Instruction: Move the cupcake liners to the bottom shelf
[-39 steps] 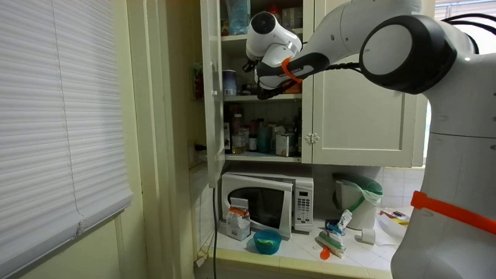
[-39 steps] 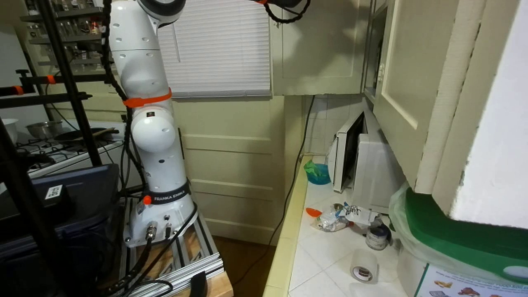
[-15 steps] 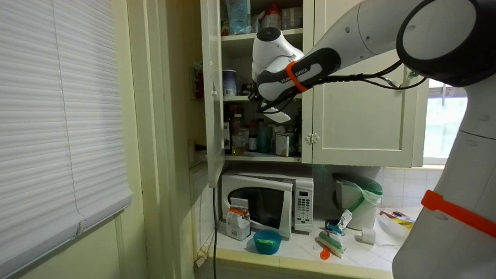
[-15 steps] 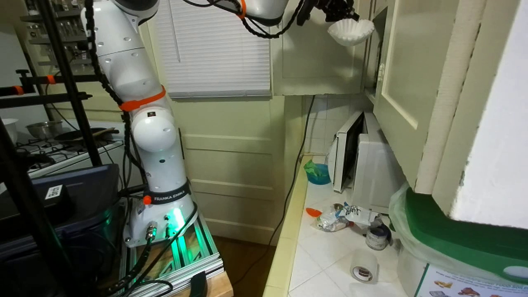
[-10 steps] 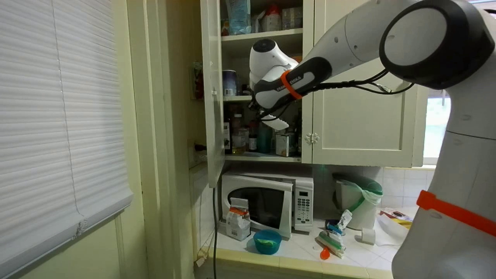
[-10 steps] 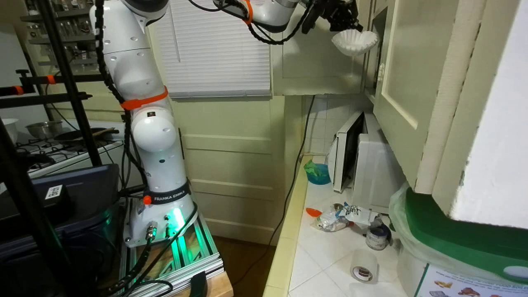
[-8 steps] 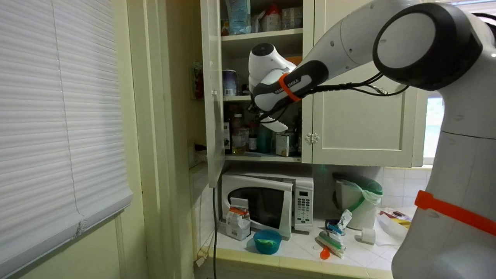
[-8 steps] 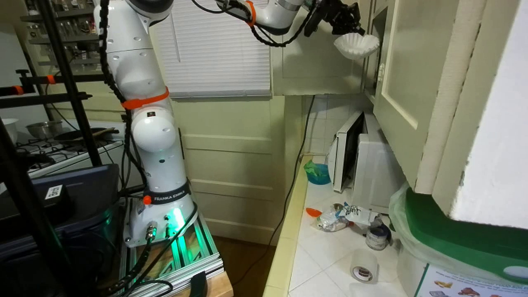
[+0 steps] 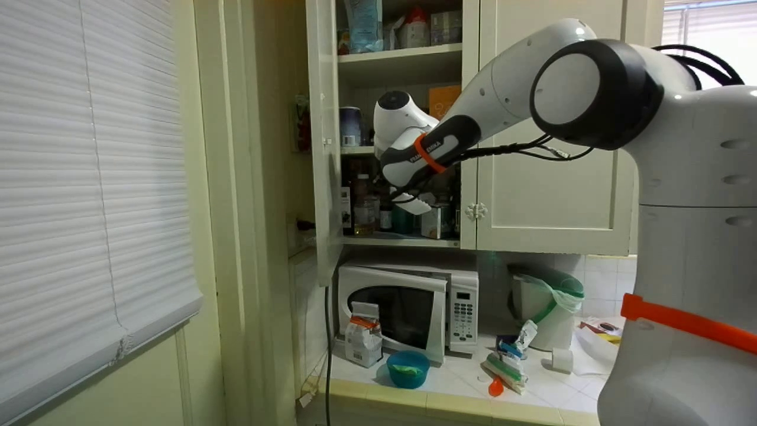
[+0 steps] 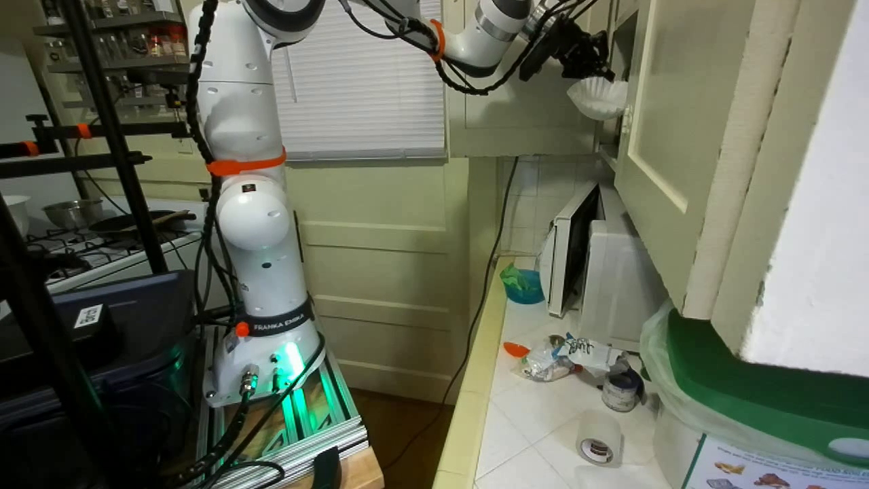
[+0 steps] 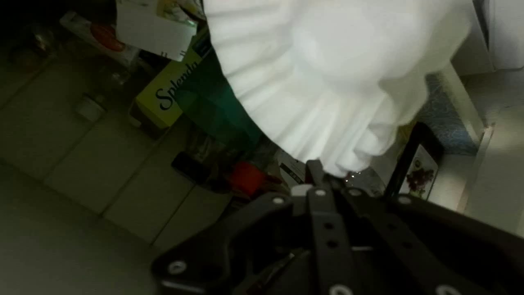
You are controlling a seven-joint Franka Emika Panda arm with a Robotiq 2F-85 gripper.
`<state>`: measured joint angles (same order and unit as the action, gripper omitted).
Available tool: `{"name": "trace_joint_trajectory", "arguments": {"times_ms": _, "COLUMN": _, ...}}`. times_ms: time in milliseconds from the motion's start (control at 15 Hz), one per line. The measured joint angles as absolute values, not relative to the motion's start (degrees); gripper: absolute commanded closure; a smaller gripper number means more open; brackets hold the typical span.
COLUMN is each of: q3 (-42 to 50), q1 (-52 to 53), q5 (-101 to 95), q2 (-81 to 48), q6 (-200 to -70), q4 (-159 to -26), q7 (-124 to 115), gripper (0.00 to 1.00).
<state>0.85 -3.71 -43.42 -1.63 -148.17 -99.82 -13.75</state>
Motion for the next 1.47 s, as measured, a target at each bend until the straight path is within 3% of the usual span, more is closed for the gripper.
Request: {"name": "trace_joint_trajectory", "arguments": {"times_ms": 1467, "q3": 2.1, "q1": -4.1, "q5": -50.8, "q2": -14.9, "q6": -157.9, "q4": -92.7, "q7": -14.0, "gripper": 1.00}}
